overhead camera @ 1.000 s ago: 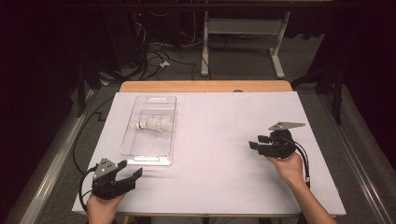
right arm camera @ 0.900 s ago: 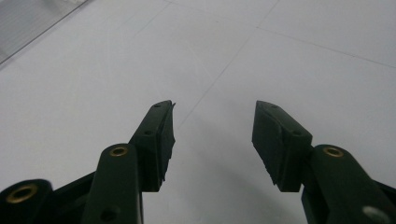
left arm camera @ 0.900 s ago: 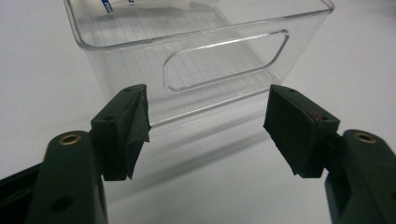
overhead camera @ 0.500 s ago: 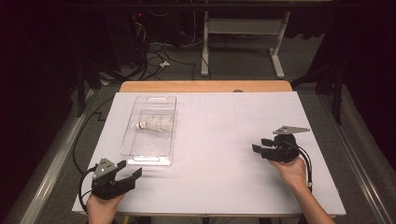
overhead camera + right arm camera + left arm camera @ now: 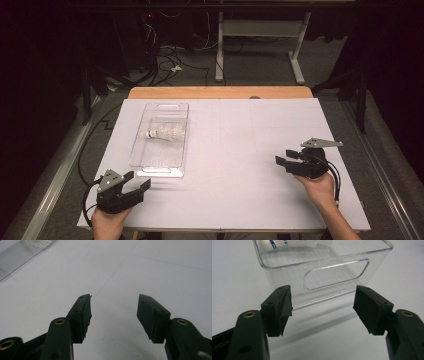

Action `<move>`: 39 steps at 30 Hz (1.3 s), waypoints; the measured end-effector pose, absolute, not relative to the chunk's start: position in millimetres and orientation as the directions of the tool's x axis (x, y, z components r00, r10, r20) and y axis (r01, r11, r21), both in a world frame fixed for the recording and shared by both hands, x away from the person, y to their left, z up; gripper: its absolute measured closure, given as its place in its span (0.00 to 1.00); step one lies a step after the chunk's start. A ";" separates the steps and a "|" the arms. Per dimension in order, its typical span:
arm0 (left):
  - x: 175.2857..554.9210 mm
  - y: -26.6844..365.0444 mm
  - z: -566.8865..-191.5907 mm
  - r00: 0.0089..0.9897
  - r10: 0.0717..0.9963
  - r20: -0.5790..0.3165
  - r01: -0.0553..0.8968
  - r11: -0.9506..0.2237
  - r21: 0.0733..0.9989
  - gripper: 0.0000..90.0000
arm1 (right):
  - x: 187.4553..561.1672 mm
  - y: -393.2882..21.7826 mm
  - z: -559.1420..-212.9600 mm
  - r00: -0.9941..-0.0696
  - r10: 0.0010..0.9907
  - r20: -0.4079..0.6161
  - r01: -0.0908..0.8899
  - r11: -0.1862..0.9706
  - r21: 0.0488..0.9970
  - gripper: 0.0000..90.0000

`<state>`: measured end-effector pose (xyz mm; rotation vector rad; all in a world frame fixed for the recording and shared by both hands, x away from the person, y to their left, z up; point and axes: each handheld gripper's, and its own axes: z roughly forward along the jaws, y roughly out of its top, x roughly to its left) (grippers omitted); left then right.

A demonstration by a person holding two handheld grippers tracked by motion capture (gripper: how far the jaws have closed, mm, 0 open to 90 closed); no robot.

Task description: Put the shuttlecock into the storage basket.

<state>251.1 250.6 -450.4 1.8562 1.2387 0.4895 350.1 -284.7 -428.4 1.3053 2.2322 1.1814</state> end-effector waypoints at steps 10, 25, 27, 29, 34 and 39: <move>251.2 248.6 -450.6 0.446 0.888 -0.116 0.567 -0.180 0.804 0.35 | 343.3 -292.4 -432.3 -0.522 0.840 0.148 0.588 0.229 0.776 0.49; 251.4 249.5 -450.7 0.440 0.890 -0.119 0.570 -0.175 0.803 0.35 | 328.9 -313.9 -441.4 -0.489 0.854 0.179 0.594 0.176 0.785 0.47; 251.2 249.5 -450.7 0.439 0.891 -0.119 0.570 -0.174 0.803 0.35 | 326.7 -314.7 -441.5 -0.486 0.856 0.177 0.594 0.175 0.785 0.47; 251.5 249.6 -450.7 0.439 0.890 -0.119 0.571 -0.174 0.803 0.35 | 324.6 -315.3 -442.2 -0.488 0.856 0.172 0.590 0.178 0.787 0.47; 251.4 249.8 -450.7 0.439 0.890 -0.119 0.570 -0.174 0.803 0.35 | 321.0 -318.2 -444.3 -0.488 0.857 0.165 0.584 0.180 0.792 0.46; 251.3 250.9 -450.6 0.435 0.892 -0.121 0.570 -0.169 0.804 0.35 | 315.2 -320.2 -445.7 -0.497 0.856 0.140 0.557 0.192 0.808 0.45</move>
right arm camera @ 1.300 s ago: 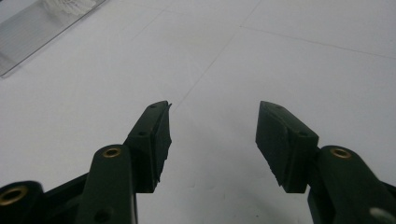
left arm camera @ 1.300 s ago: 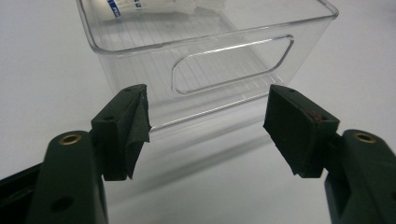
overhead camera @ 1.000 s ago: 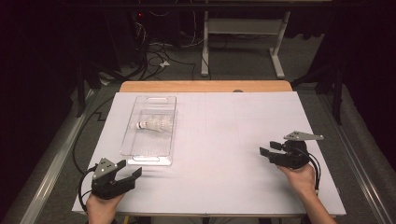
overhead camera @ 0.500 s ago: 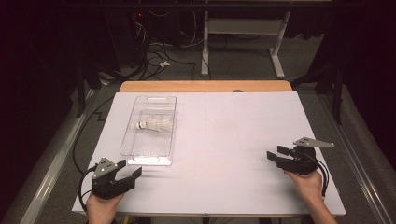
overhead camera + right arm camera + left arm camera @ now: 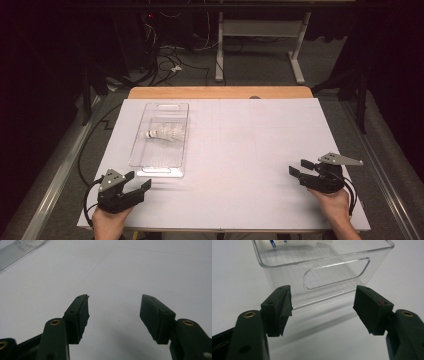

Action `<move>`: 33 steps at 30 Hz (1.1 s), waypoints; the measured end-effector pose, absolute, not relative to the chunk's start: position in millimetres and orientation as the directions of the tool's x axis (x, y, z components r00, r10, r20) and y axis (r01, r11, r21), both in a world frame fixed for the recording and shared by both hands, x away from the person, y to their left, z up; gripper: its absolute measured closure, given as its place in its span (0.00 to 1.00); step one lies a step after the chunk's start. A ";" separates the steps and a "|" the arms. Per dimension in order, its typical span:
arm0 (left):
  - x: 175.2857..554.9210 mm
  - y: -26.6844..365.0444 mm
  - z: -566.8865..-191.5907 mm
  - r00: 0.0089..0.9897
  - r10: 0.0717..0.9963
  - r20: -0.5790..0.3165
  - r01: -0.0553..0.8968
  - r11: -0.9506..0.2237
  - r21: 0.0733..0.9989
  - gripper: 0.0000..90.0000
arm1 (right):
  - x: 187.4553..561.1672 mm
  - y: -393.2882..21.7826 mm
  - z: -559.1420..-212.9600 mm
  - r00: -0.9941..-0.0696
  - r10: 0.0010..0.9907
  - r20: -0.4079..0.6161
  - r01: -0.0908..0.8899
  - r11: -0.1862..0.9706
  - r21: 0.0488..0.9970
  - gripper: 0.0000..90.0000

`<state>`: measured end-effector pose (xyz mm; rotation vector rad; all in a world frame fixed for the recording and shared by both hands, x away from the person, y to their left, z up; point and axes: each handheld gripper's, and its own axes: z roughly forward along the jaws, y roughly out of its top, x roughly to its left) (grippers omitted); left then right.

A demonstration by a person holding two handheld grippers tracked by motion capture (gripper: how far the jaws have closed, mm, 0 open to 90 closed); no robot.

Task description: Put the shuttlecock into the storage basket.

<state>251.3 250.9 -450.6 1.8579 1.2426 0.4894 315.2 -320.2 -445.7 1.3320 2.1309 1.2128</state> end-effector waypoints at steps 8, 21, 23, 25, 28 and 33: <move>251.9 251.3 -450.7 0.438 0.891 -0.121 0.570 -0.171 0.804 0.35 | 307.7 -325.9 -447.1 -0.498 0.854 0.149 0.532 0.165 0.830 0.43; 252.0 251.1 -450.7 0.439 0.891 -0.120 0.570 -0.172 0.804 0.35 | 296.9 -338.2 -450.2 -0.490 0.861 0.134 0.512 0.160 0.844 0.42; 252.0 251.1 -450.7 0.436 0.891 -0.122 0.570 -0.169 0.804 0.35 | 295.8 -340.6 -450.8 -0.485 0.864 0.137 0.512 0.154 0.845 0.42; 251.9 251.2 -450.6 0.437 0.892 -0.120 0.570 -0.171 0.804 0.35 | 294.9 -342.1 -451.1 -0.481 0.866 0.136 0.511 0.151 0.846 0.42; 251.7 251.4 -450.6 0.435 0.892 -0.120 0.569 -0.170 0.804 0.35 | 294.0 -342.6 -451.0 -0.479 0.868 0.131 0.507 0.152 0.848 0.42; 251.7 251.8 -450.5 0.436 0.892 -0.121 0.570 -0.170 0.804 0.35 | 292.9 -344.0 -452.0 -0.477 0.871 0.121 0.500 0.156 0.852 0.42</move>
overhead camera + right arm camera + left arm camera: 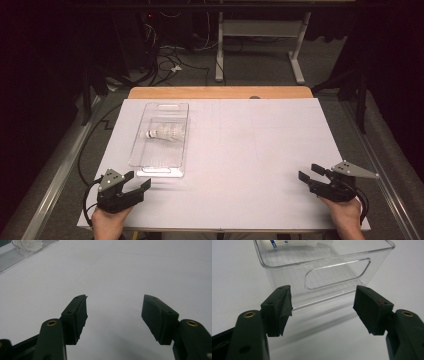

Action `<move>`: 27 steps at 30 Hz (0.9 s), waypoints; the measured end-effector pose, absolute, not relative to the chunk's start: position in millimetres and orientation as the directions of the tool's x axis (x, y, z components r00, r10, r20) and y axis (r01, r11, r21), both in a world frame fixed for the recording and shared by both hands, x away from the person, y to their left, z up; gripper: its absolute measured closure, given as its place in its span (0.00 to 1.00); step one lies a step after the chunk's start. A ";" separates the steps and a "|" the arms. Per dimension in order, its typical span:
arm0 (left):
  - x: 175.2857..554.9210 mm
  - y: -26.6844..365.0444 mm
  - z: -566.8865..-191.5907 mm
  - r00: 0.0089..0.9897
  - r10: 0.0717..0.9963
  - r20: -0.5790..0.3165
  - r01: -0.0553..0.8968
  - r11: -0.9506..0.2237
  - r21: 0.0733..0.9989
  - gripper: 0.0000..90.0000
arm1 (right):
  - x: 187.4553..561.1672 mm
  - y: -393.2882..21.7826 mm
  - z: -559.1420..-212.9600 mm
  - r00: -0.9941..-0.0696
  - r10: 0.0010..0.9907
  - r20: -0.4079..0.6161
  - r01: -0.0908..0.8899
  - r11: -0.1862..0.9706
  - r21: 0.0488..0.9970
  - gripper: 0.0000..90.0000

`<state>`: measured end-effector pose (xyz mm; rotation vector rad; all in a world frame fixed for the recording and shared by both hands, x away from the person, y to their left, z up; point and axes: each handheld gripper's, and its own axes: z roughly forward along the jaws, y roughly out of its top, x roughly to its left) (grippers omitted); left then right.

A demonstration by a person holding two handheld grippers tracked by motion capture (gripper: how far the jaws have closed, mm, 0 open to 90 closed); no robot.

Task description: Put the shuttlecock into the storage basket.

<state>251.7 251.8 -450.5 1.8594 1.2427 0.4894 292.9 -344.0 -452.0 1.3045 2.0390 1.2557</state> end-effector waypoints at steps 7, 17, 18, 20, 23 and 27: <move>251.5 252.0 -450.4 0.435 0.892 -0.122 0.570 -0.168 0.804 0.35 | 290.1 -345.1 -452.8 -0.471 0.873 0.124 0.500 0.149 0.853 0.41; 251.5 252.2 -450.5 0.434 0.892 -0.126 0.569 -0.163 0.806 0.35 | 289.5 -346.8 -455.7 -0.465 0.876 0.125 0.510 0.149 0.847 0.39; 251.5 252.1 -450.5 0.434 0.892 -0.126 0.570 -0.163 0.806 0.35 | 289.6 -346.8 -456.0 -0.468 0.876 0.121 0.507 0.154 0.848 0.39; 251.5 252.1 -450.5 0.432 0.893 -0.128 0.570 -0.161 0.806 0.36 | 289.7 -347.2 -456.1 -0.469 0.876 0.115 0.501 0.157 0.851 0.39; 251.4 252.0 -450.5 0.430 0.894 -0.128 0.571 -0.160 0.805 0.35 | 289.3 -348.0 -456.1 -0.466 0.876 0.122 0.500 0.147 0.854 0.39; 251.2 251.8 -450.5 0.431 0.893 -0.128 0.571 -0.160 0.805 0.35 | 289.7 -347.9 -456.3 -0.469 0.875 0.120 0.498 0.150 0.854 0.39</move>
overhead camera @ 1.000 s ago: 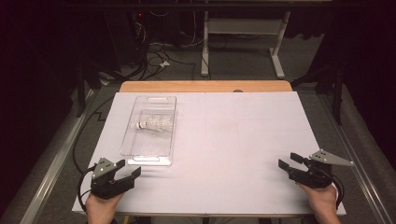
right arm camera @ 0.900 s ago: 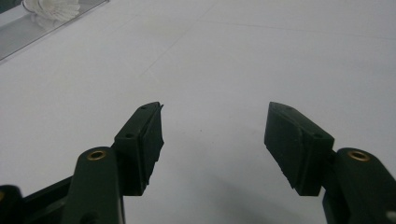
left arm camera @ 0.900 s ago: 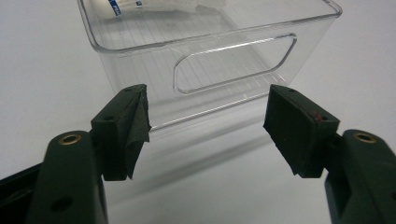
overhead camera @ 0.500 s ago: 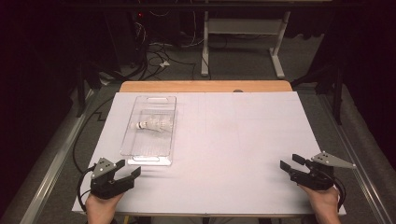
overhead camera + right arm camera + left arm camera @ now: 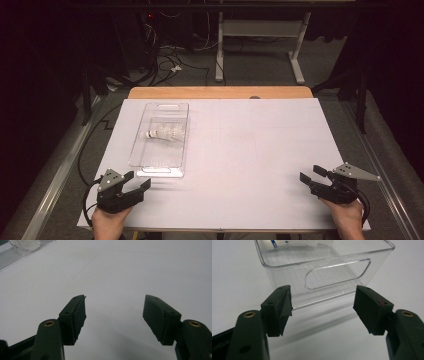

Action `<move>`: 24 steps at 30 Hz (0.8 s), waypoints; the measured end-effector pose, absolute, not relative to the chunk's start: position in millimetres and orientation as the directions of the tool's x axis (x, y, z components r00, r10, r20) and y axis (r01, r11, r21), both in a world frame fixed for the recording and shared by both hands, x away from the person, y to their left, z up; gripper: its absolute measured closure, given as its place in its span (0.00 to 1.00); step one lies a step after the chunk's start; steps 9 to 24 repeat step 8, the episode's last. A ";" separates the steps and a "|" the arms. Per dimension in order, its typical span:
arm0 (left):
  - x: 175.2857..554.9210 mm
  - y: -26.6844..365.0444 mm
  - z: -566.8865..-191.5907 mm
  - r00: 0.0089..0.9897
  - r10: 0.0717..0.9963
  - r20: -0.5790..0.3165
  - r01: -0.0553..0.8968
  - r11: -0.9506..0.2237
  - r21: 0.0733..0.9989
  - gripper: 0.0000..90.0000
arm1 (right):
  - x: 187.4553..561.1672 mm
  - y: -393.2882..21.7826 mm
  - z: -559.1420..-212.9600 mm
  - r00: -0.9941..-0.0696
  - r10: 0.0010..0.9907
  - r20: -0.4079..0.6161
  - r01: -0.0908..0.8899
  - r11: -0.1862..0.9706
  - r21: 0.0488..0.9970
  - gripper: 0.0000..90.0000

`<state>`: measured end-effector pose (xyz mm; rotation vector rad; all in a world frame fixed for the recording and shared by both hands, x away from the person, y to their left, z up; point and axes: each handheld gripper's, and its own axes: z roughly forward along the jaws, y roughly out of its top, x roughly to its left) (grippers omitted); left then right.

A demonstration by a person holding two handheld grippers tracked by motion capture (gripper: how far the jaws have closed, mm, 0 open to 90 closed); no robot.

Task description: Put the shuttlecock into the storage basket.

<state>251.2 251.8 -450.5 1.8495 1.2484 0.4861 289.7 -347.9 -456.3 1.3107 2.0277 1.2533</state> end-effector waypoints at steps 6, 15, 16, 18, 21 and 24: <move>251.6 251.8 -450.7 0.430 0.893 -0.131 0.572 -0.157 0.805 0.35 | 289.9 -347.9 -456.7 -0.460 0.878 0.131 0.506 0.139 0.851 0.39; 251.7 251.9 -450.7 0.431 0.893 -0.132 0.573 -0.157 0.805 0.35 | 290.5 -348.2 -456.9 -0.461 0.878 0.130 0.507 0.140 0.850 0.38; 251.7 251.9 -450.7 0.431 0.893 -0.132 0.573 -0.157 0.805 0.35 | 290.5 -348.2 -456.9 -0.461 0.878 0.130 0.507 0.140 0.850 0.38; 251.7 251.9 -450.7 0.431 0.893 -0.132 0.573 -0.157 0.805 0.35 | 290.5 -348.2 -456.9 -0.461 0.878 0.130 0.507 0.140 0.850 0.38; 251.7 251.9 -450.7 0.431 0.893 -0.132 0.573 -0.157 0.805 0.35 | 290.5 -348.2 -456.9 -0.461 0.878 0.130 0.507 0.140 0.850 0.38; 251.7 251.9 -450.7 0.431 0.893 -0.132 0.573 -0.157 0.805 0.35 | 290.5 -348.2 -456.9 -0.461 0.878 0.130 0.507 0.140 0.850 0.38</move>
